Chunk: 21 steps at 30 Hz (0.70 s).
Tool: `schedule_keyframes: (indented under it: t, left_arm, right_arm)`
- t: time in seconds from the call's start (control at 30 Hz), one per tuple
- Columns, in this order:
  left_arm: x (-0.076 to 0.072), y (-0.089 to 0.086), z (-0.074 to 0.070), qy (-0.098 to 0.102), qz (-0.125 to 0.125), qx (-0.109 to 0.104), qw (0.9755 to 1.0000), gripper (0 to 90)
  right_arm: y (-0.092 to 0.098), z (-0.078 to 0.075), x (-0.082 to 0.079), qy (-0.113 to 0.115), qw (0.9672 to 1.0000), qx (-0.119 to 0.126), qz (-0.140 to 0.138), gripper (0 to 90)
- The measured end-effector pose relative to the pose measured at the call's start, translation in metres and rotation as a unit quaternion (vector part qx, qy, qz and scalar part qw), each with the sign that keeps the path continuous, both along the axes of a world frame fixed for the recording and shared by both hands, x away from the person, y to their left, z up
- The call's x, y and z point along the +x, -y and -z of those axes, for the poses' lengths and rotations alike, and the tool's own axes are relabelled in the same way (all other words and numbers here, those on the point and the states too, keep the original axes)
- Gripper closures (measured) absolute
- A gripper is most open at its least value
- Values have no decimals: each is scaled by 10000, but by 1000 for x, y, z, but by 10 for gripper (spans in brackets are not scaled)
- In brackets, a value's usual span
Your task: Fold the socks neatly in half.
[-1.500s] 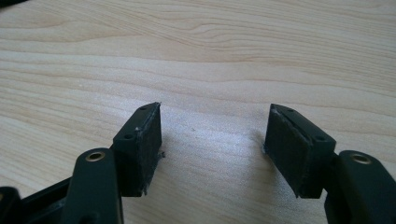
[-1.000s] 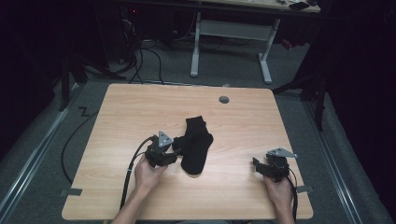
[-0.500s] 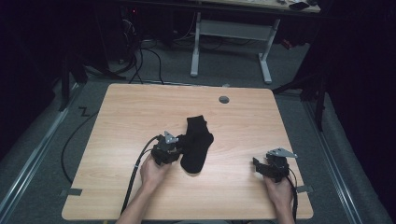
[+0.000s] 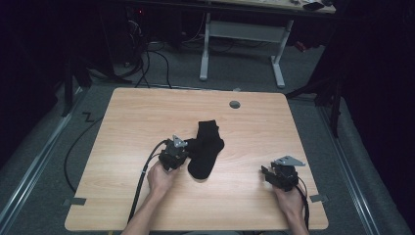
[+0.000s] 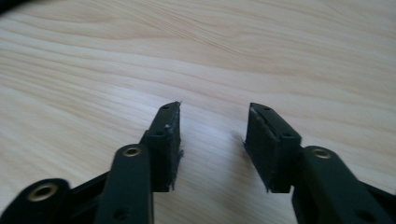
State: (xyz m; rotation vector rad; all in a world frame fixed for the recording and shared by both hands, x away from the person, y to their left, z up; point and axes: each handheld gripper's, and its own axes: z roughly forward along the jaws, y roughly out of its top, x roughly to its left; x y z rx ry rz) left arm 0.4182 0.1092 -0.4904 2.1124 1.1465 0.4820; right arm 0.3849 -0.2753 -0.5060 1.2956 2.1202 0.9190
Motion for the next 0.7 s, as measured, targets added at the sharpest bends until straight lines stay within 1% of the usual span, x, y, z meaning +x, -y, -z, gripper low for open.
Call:
schedule_keyframes:
  t: [0.07, 0.1, 0.13, 0.17, 0.2, 0.23, 0.27, 0.3, 0.33, 0.37, 0.4, 0.43, 0.47, 0.6, 0.63, 0.7]
  left_arm:
    - [-2, 0, -3, 74, 27, -61, 10000, 900]
    - [-2, -1, -4, 100, 24, -86, 9999, 900]
    - [-2, -2, -6, 143, 38, -128, 9998, 900]
    - [-2, -2, -6, 143, 38, -128, 9998, 900]
    - [-2, -2, -7, 168, 37, -149, 9997, 900]
    - [-2, -3, -9, 208, 44, -136, 9997, 900]
    - [-2, -3, -9, 208, 44, -136, 9997, 900]
    - [-2, -3, -10, 239, 40, -136, 9996, 900]
    - [-3, -4, -12, 385, 67, -113, 9992, 900]
    - [-3, -4, -12, 385, 67, -113, 9992, 854]
    - [-3, -4, -13, 423, 75, -112, 9990, 854]
    - [-3, -4, -13, 468, 87, -78, 9988, 796]
    - [-3, -3, -12, 472, 124, -35, 9988, 735]
    - [-3, 0, -8, 425, 235, 186, 9986, 611]
    - [-3, 0, -6, 410, 234, 192, 9987, 592]
    - [-2, 0, -5, 385, 213, 139, 9989, 556]
  right_arm:
    - [-10, -2, -2, 63, 9997, 80, -221, 591]
    - [-18, -4, -2, 60, 9993, 141, -343, 600]
    - [-30, -7, -1, 96, 9984, 198, -527, 614]
    - [-30, -7, -1, 96, 9984, 198, -527, 614]
    - [-37, -10, 0, 114, 9976, 241, -639, 617]
    - [-52, -15, 3, 131, 9960, 339, -817, 623]
    - [-52, -15, 3, 131, 9960, 339, -817, 623]
    - [-60, -17, 4, 141, 9951, 364, -907, 625]
    - [-76, -20, 7, 105, 9930, 448, -1088, 627]
    - [-76, -20, 7, 105, 9930, 448, -1088, 627]
    - [-89, -21, 9, 89, 9912, 468, -1237, 629]
    - [-94, -20, 9, 85, 9903, 491, -1297, 630]
    - [-102, -20, 9, 30, 9891, 558, -1363, 630]
    - [-123, -14, 9, -72, 9864, 577, -1540, 630]
    - [-126, -13, 9, -93, 9859, 579, -1566, 630]
    - [-135, -12, 10, -123, 9849, 612, -1615, 630]
